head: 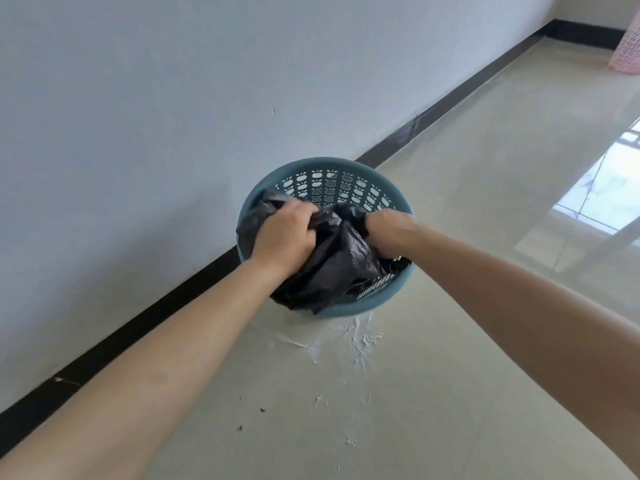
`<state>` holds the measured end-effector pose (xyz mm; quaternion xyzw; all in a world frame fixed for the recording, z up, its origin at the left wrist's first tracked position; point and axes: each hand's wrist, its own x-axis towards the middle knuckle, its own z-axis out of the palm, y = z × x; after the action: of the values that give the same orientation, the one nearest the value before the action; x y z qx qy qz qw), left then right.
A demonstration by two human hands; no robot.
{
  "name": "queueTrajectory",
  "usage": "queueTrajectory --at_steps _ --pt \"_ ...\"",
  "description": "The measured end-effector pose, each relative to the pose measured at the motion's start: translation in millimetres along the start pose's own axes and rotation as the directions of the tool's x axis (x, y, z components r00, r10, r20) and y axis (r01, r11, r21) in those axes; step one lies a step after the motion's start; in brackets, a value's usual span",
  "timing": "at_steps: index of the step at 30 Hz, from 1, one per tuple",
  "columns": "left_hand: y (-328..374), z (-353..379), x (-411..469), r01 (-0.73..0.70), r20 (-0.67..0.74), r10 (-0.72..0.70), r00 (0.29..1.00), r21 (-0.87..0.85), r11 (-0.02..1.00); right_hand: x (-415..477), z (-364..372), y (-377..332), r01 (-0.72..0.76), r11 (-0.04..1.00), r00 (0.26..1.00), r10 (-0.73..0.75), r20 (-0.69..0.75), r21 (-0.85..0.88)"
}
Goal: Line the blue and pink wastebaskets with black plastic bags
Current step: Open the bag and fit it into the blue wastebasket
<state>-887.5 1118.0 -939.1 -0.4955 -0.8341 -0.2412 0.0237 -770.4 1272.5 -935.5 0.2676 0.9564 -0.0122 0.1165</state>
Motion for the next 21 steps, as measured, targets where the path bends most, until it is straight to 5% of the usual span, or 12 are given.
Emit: queueTrajectory --at_steps 3,5,7,9,11,14,17,21 --pt "-12 -13 4 -0.102 -0.267 0.192 0.944 0.315 0.943 1 2 14 -0.051 0.998 0.989 0.054 -0.14 0.024" --pt "-23 -12 4 0.037 -0.199 0.034 0.979 0.342 0.939 -1 6 19 -0.062 0.998 0.987 0.065 -0.15 0.023" --pt "-29 -11 2 0.211 -0.001 -0.214 0.977 0.188 0.959 -2 10 18 -0.069 0.996 0.987 0.076 -0.142 0.053" --pt "-31 -12 1 0.308 0.153 -0.31 0.938 0.038 0.951 -1 12 16 -0.065 0.993 0.992 0.076 -0.103 0.101" --pt "-28 -18 1 0.341 0.19 -0.353 0.916 0.093 0.935 -1 9 17 -0.067 0.979 0.998 0.07 -0.006 0.19" --pt "-20 -34 7 0.272 0.283 -0.381 0.88 0.357 0.894 -4 -1 22 -0.094 0.945 0.995 0.082 0.051 0.315" --pt "-12 -51 14 0.115 0.373 -0.383 0.845 0.573 0.812 -2 -7 29 -0.138 0.957 0.978 0.173 -0.119 0.254" --pt "-18 -62 29 0.079 0.32 -0.281 0.905 0.522 0.849 4 -20 44 -0.201 0.901 0.89 0.332 -0.312 0.385"
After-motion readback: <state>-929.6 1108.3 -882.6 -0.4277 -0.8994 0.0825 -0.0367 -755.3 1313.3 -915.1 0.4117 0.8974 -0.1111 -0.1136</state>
